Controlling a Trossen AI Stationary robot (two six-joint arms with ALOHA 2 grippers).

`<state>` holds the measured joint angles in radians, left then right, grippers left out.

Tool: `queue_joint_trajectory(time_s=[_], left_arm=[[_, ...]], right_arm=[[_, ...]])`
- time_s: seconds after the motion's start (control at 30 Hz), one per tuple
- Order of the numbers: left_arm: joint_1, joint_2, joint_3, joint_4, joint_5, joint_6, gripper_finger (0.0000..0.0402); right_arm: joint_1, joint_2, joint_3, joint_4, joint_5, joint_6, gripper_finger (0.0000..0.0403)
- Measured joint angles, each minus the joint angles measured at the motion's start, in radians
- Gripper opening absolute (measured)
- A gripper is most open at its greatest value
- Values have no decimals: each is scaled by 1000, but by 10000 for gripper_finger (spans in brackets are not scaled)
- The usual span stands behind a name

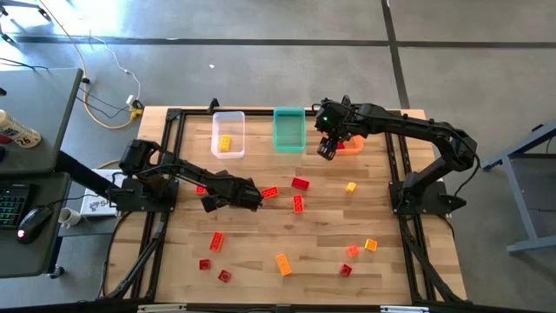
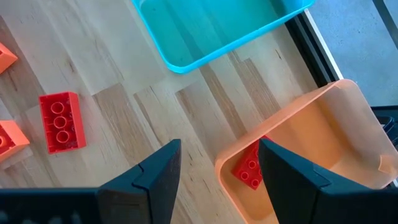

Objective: Sort & place blocks by color
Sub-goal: Put the yellow game piece into the transparent bin

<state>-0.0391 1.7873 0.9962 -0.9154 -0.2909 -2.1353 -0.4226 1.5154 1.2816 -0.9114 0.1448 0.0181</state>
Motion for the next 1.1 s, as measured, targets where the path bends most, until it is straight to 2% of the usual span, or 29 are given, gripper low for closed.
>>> queue_joint_trajectory(time_s=[0.23, 0.47, 0.7, 0.83, 1.1], left_arm=[[7, 0, -3, -8, -8, 90, 179], [13, -5, -32, -5, -7, 200, 110], [14, -25, -35, -3, 11, 380, 110], [11, -92, -35, -7, 24, 460, 110], [70, -317, -35, -6, -116, 617, 110]], right_arm=[[0, 0, 0, -5, 1, 3, 201], [0, 0, 0, -11, 1, 7, 201], [0, 0, 0, -37, 1, 10, 201], [0, 0, 0, -39, -7, 61, 201], [4, 0, 0, -39, -47, 145, 201]])
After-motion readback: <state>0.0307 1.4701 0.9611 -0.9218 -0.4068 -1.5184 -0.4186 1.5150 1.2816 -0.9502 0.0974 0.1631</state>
